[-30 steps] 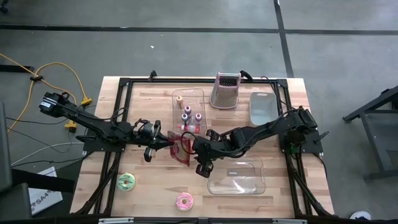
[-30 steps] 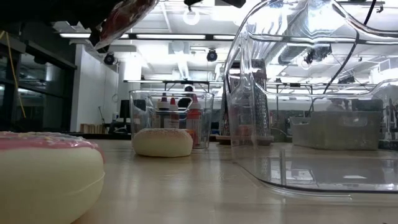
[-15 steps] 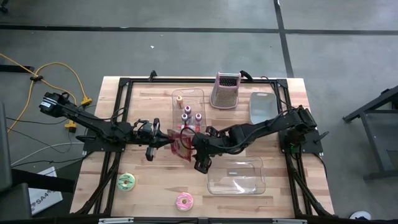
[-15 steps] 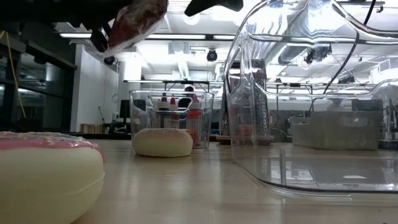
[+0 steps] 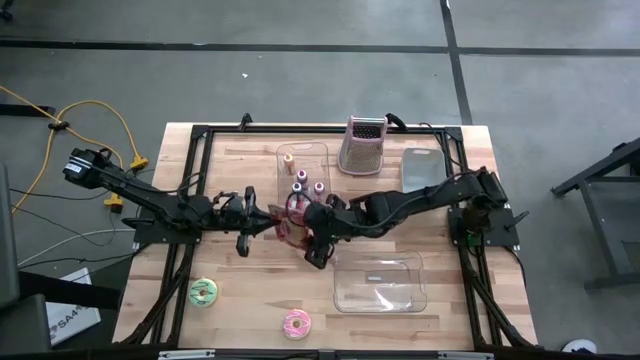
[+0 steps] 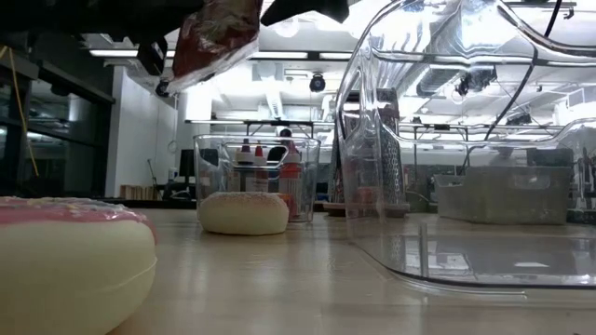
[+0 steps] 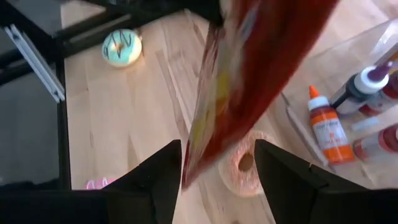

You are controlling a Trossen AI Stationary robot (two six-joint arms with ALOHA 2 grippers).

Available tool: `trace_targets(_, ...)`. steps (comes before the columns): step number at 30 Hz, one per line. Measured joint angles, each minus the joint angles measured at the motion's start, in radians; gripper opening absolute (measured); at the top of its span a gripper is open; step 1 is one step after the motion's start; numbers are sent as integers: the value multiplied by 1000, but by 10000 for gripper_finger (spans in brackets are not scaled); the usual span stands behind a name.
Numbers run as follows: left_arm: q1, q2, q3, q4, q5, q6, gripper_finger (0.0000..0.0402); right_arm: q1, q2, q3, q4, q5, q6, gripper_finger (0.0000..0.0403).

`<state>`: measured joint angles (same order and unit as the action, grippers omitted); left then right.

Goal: Pick & Place Food Item
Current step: Put the popcorn bag into the bottom transparent bin

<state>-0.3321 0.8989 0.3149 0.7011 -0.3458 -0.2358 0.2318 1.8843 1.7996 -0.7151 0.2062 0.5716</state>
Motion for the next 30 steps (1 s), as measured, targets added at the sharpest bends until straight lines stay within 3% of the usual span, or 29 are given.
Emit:
trace_targets(10, 0, 0, 0, 13, 0, 27, 11, -39, 0, 0, 70, -74, 1, 183)
trace_targets(21, 0, 0, 0, 12, 0, 28, 11, -38, 0, 0, 69, -97, 0, 83)
trace_targets(30, 0, 0, 0, 12, 2, 22, 27, -39, 0, 0, 68, -111, 0, 36)
